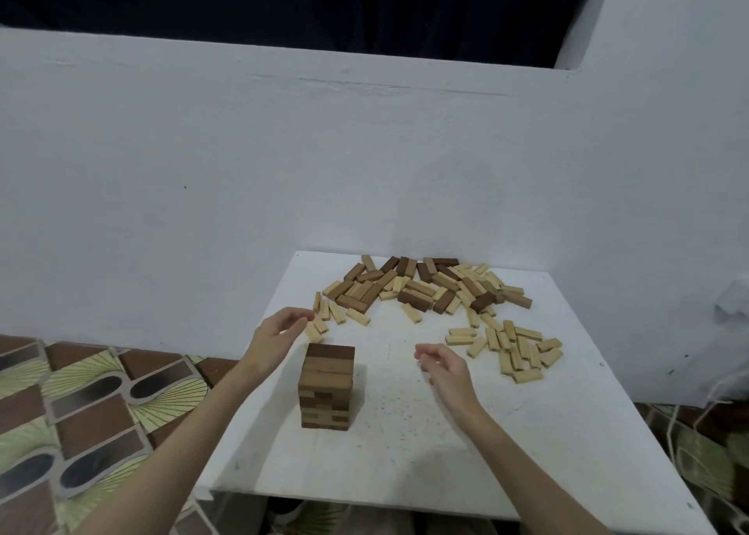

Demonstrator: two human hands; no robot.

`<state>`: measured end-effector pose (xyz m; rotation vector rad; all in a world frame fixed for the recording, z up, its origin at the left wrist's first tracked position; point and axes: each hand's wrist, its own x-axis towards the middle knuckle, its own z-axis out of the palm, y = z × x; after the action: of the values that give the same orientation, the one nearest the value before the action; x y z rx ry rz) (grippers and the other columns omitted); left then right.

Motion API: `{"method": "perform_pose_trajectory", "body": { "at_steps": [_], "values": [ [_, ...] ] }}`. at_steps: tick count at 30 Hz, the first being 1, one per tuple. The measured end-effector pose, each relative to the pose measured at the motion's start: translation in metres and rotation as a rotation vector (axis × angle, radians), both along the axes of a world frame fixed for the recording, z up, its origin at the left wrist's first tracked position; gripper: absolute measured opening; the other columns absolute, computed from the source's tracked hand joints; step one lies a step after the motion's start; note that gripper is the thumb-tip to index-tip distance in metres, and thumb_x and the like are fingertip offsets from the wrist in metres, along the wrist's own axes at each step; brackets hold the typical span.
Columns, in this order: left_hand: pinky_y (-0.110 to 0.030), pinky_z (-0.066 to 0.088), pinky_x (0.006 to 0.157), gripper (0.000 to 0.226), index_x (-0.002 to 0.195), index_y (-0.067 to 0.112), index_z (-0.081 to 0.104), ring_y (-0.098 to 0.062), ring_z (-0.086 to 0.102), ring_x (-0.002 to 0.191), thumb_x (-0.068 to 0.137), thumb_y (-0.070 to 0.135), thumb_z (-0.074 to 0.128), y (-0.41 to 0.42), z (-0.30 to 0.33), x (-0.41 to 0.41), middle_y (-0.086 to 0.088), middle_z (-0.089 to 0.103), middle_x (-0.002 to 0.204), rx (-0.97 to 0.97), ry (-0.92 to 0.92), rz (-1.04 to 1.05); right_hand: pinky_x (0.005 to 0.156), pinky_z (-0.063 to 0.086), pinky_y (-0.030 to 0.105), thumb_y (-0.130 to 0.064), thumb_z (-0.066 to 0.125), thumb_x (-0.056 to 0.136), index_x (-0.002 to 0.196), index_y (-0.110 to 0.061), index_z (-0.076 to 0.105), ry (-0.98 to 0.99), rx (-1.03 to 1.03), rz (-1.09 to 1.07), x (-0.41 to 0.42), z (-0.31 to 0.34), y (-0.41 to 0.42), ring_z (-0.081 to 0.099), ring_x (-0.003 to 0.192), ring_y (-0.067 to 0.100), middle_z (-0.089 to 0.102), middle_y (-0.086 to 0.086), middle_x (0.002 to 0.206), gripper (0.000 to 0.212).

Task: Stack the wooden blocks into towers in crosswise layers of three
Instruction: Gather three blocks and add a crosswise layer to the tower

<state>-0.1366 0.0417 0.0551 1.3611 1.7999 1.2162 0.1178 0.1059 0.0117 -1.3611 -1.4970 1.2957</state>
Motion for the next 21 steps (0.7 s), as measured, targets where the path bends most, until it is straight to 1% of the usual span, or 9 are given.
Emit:
{"method": "perform_pose_trajectory", "body": {
  "at_steps": [2, 6, 9, 11, 13, 14, 17, 19, 21],
  "values": [
    [-0.024, 0.036, 0.094, 0.021, 0.112, 0.011, 0.062, -0.013, 0.053, 0.108, 0.097, 0.012, 0.046, 0.005, -0.01, -0.011, -0.003, 0.062, 0.118, -0.025, 0.053, 0.02, 0.09, 0.048, 0.029, -0.012, 0.053, 0.095, 0.095, -0.025, 0.066, -0.062, -0.004, 0.033, -0.005, -0.01, 0.007, 0.059, 0.104, 0.016, 0.066, -0.003, 0.104, 0.018],
    [-0.023, 0.034, 0.097, 0.024, 0.118, 0.012, 0.058, -0.018, 0.05, 0.119, 0.096, 0.011, 0.048, 0.023, -0.031, -0.029, -0.003, 0.057, 0.127, -0.089, 0.282, -0.019, 0.08, 0.046, 0.016, -0.012, 0.052, 0.095, 0.106, -0.022, 0.064, -0.265, 0.099, 0.153, -0.025, -0.017, 0.028, 0.057, 0.096, 0.006, 0.063, -0.005, 0.108, 0.019],
    [-0.023, 0.029, 0.105, 0.03, 0.126, 0.014, 0.053, -0.018, 0.044, 0.127, 0.097, 0.014, 0.047, 0.043, -0.047, -0.039, -0.003, 0.049, 0.138, -0.142, 0.437, -0.11, 0.088, 0.044, 0.017, -0.009, 0.05, 0.095, 0.117, -0.016, 0.061, -0.404, 0.204, 0.264, -0.045, -0.017, 0.052, 0.054, 0.101, 0.008, 0.06, -0.002, 0.116, 0.025],
    [-0.026, 0.023, 0.11, 0.037, 0.134, 0.019, 0.047, -0.016, 0.033, 0.136, 0.097, 0.022, 0.047, 0.057, -0.055, -0.041, 0.001, 0.036, 0.148, -0.165, 0.559, -0.188, 0.094, 0.042, 0.019, -0.008, 0.049, 0.096, 0.124, -0.014, 0.057, -0.488, 0.252, 0.325, -0.057, -0.019, 0.068, 0.051, 0.107, 0.01, 0.056, 0.001, 0.122, 0.031],
    [-0.03, 0.015, 0.115, 0.049, 0.144, 0.023, 0.034, -0.015, 0.015, 0.144, 0.097, 0.033, 0.046, 0.073, -0.063, -0.041, 0.006, 0.016, 0.156, -0.203, 0.62, -0.231, 0.102, 0.04, 0.025, -0.008, 0.048, 0.096, 0.133, -0.013, 0.051, -0.537, 0.26, 0.363, -0.069, -0.024, 0.085, 0.048, 0.119, 0.014, 0.051, 0.003, 0.132, 0.037],
    [-0.033, 0.011, 0.116, 0.058, 0.148, 0.024, 0.023, -0.015, 0.005, 0.145, 0.096, 0.04, 0.045, 0.078, -0.067, -0.041, 0.007, 0.005, 0.157, -0.237, 0.641, -0.239, 0.106, 0.038, 0.027, -0.008, 0.046, 0.096, 0.137, -0.012, 0.047, -0.552, 0.259, 0.379, -0.073, -0.025, 0.091, 0.045, 0.125, 0.016, 0.048, 0.004, 0.136, 0.041],
    [-0.042, 0.001, 0.118, 0.086, 0.148, 0.026, -0.011, -0.017, -0.018, 0.143, 0.087, 0.065, 0.035, 0.093, -0.084, -0.043, 0.007, -0.023, 0.151, -0.306, 0.67, -0.233, 0.11, 0.033, 0.03, -0.01, 0.043, 0.097, 0.143, -0.016, 0.039, -0.579, 0.243, 0.403, -0.087, -0.034, 0.105, 0.037, 0.133, 0.018, 0.044, 0.004, 0.141, 0.046],
    [-0.044, -0.001, 0.116, 0.088, 0.145, 0.034, -0.019, -0.014, -0.025, 0.139, 0.083, 0.07, 0.033, 0.097, -0.095, -0.044, 0.008, -0.03, 0.148, -0.288, 0.634, -0.217, 0.109, 0.036, 0.03, -0.008, 0.043, 0.096, 0.143, -0.021, 0.039, -0.591, 0.249, 0.428, -0.094, -0.041, 0.107, 0.041, 0.129, 0.018, 0.046, 0.003, 0.137, 0.049],
    [-0.041, -0.005, 0.115, 0.085, 0.143, 0.04, -0.02, -0.014, -0.03, 0.138, 0.084, 0.07, 0.033, 0.098, -0.102, -0.044, 0.009, -0.033, 0.149, -0.228, 0.627, -0.202, 0.108, 0.037, 0.03, -0.003, 0.041, 0.092, 0.14, -0.024, 0.041, -0.571, 0.296, 0.503, -0.098, -0.046, 0.104, 0.043, 0.126, 0.015, 0.049, 0.001, 0.133, 0.053]
  ]
}}
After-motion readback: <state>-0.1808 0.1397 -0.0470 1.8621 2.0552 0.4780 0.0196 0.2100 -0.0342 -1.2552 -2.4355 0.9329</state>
